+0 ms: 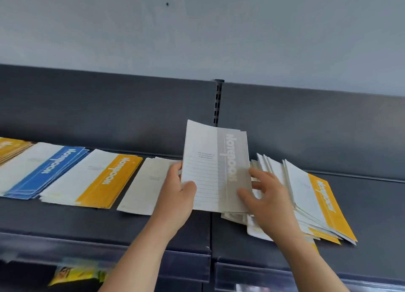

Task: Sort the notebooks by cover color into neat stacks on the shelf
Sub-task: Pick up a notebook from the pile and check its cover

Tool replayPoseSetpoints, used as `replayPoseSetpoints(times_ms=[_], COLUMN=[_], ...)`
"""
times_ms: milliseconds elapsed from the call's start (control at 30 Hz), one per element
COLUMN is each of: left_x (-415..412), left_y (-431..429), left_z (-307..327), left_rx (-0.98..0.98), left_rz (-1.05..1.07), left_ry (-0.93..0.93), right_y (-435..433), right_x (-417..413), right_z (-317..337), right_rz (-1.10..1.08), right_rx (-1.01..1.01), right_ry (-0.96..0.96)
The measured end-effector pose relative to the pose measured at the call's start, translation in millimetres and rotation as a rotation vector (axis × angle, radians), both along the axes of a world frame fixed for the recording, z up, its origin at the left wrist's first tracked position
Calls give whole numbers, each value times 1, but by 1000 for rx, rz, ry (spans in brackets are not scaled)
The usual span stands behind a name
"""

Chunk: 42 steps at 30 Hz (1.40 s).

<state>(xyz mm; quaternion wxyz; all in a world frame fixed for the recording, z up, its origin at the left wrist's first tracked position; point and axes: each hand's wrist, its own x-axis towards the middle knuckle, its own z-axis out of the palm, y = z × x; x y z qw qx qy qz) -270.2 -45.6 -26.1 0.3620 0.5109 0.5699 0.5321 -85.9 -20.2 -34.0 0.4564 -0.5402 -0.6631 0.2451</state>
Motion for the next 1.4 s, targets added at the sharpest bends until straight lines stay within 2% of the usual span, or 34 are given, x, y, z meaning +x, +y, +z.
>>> replayPoseSetpoints(times_ms=[333,633,900,1100,1267,1400], left_x=[-138,-227,-218,-189,-177,-174], left_y=[-30,-41,-14,12,26,28], left_z=[3,0,-11,-20,-38,-46], left_rx=[-4,-61,-55,-39,-136,-126], left_rz=[81,47,-24,-76,-9,11], left_ry=[148,371,490,544,690,780], right_y=[-5,-16,-9,12,16,17], right_x=[-138,-221,-214,-182,-173,-171], right_z=[-1,-5,-10,-24,-37,-48], right_rz=[118,78,22,-81,-95,-86], right_rx=[-82,-84,-80,-164,-273,-243], right_ry=[86,12,-74,-248,-355,-378])
